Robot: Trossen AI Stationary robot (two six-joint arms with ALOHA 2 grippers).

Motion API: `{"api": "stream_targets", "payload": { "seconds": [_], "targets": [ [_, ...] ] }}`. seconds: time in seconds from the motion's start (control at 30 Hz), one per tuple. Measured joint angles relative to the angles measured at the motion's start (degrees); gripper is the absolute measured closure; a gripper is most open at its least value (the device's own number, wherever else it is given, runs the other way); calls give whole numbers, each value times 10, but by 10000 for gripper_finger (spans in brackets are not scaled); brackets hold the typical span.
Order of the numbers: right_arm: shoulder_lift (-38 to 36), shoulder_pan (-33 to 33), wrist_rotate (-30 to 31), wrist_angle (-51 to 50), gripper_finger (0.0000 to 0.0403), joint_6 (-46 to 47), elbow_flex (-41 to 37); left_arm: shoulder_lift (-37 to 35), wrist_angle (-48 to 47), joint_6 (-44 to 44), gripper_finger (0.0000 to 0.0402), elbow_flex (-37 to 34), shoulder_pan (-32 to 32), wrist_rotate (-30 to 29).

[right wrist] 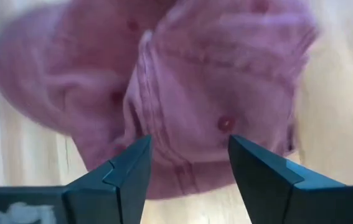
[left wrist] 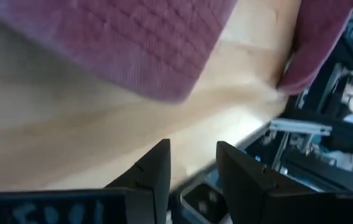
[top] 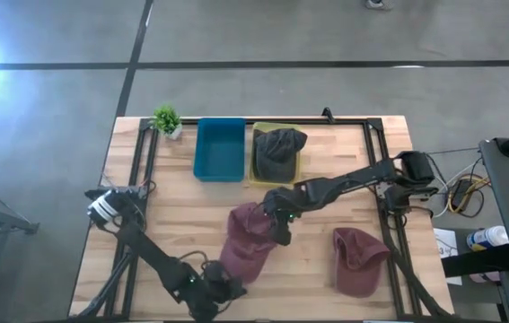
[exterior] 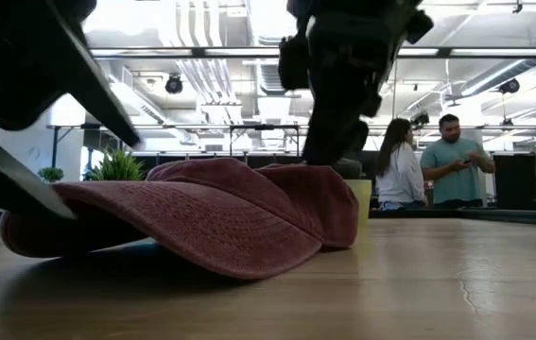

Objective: Pick & Place hat
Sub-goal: Put the left red cap into the blue bin

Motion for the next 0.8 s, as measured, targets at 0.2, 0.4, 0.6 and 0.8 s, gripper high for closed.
{"api": "stream_targets", "payload": {
  "seconds": [0.2, 0.4, 0.6, 0.8],
  "targets": [
    [41, 0, -48, -8, 195, -23, 5, 3, -121, -4, 280, 41, 1, -36],
    [39, 0, -51, 2, 195, -32, 0, -5, -203, -12, 280, 49, -1, 8],
    [38, 0, -59, 7, 195, -39, 20, -8, -246, -16, 280, 48, -7, 32],
    [38, 0, -80, 7, 195, -47, 28, -8, -369, -17, 280, 46, 17, 3]
  ]
}}
